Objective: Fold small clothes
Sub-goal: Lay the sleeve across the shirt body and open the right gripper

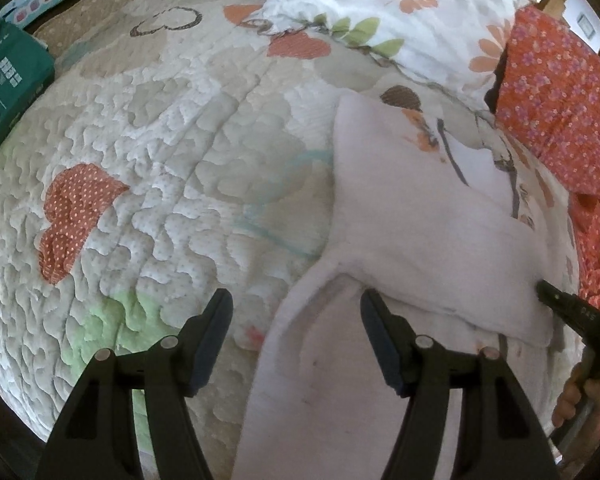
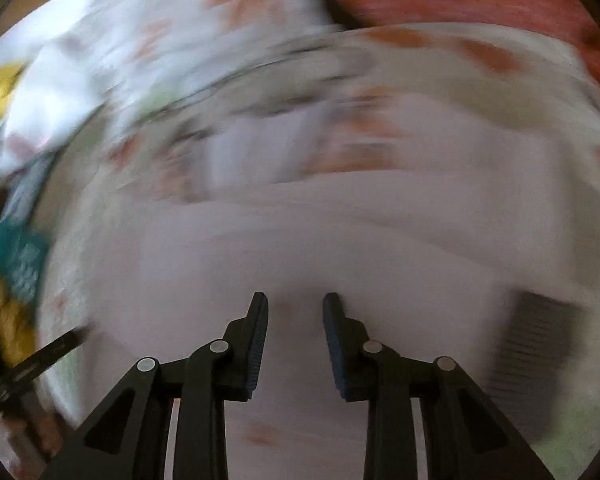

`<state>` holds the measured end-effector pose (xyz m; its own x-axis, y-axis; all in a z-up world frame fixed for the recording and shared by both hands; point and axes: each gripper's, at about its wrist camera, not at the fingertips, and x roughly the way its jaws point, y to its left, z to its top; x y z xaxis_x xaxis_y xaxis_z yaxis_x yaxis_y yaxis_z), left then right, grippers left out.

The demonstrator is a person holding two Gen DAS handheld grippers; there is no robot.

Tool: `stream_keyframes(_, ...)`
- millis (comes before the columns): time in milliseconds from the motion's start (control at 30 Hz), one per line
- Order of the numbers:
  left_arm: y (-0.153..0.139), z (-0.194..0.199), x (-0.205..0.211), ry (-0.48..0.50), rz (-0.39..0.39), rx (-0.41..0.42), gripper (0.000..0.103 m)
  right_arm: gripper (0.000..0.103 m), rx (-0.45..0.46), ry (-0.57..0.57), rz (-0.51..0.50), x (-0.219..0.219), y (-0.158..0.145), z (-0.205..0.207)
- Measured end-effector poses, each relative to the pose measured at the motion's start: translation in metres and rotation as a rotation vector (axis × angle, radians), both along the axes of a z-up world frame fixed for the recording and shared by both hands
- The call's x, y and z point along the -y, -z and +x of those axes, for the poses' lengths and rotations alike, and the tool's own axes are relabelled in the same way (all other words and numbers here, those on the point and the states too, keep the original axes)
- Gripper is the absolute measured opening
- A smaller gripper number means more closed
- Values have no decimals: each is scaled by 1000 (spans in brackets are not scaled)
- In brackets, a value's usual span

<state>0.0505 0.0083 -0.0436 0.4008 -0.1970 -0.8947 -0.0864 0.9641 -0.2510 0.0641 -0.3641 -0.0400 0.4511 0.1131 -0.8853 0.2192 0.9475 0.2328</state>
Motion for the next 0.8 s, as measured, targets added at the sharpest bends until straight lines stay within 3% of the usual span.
stream_keyframes(100,-7,-4,14,27,22,34,66,32,-9,111,-10,46,-2,-29)
stream_keyframes(167,-10,-7,24,44,35,49,67,32,21,125,58,60,-7,-46)
stream_keyframes(200,-11,-9,29,54,46,57,68,32,24,132,41,61,-12,-55)
stream_keyframes(367,-9,-16,51,89,83,66,69,45,67,56,-145,38,-35,-90)
stream_keyframes(533,-14,-35,65,73,92,126,69,48,133,28,-123,29,-40,-110)
stream_keyframes(667,-18,-57,81,80,135,190,69,49,168,1,-86,13,-47,-101)
stream_keyframes(800,-28,-72,95,101,188,239,69,54,196,-32,-143,-9,-54,-101)
